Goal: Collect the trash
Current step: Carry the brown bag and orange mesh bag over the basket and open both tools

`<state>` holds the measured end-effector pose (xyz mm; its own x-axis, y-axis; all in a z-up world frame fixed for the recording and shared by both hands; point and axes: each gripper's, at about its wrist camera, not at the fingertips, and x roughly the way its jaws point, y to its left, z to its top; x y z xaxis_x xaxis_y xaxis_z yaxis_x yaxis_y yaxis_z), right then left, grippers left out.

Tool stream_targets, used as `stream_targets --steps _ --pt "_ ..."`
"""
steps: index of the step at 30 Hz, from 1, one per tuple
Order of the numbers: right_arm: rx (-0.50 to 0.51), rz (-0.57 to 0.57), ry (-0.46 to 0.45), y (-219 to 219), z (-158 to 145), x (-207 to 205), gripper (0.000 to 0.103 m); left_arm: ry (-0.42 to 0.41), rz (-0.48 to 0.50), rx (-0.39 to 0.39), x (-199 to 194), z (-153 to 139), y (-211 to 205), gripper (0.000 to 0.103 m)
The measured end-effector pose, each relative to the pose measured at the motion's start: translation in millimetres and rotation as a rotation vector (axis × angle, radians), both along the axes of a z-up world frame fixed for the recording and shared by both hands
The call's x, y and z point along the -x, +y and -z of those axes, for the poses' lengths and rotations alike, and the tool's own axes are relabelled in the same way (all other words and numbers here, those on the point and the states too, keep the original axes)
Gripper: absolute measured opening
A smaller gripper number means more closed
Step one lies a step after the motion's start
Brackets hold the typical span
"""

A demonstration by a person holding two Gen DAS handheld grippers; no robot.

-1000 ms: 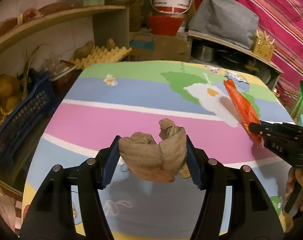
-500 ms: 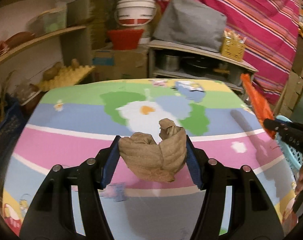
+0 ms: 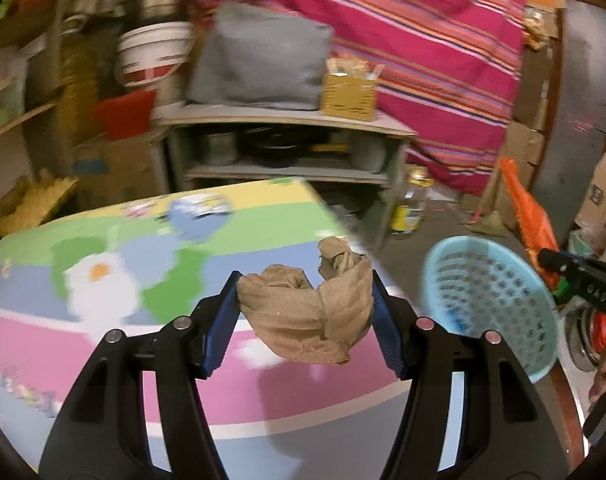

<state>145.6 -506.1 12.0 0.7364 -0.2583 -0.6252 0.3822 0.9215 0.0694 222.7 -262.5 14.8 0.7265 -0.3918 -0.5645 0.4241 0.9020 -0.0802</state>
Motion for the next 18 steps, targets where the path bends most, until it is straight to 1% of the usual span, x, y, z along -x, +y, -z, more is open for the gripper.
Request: stream_targets --steps 5,8,13,17,18 --pt "-0.033 0.048 -0.013 -32.2 3.7 16.2 0.018 -0.001 0.093 0.017 13.2 -1.7 -65.8 0.060" --pt "-0.051 0.055 -0.011 -41.0 8.8 18.0 0.018 -0.030 0.139 0.004 20.9 -0.9 -102.5 0.060" --pt "-0.074 0.067 -0.010 -55.6 14.6 22.3 0.018 -0.041 0.177 -0.005 23.3 3.2 -141.5 0.060" --pt "-0.081 0.072 -0.003 -60.3 18.0 23.5 0.018 -0.059 0.186 -0.025 23.3 4.8 -160.6 0.060" --pt "-0.082 0.073 0.001 -61.2 19.7 22.7 0.018 -0.061 0.186 -0.025 21.9 4.8 -163.7 0.061"
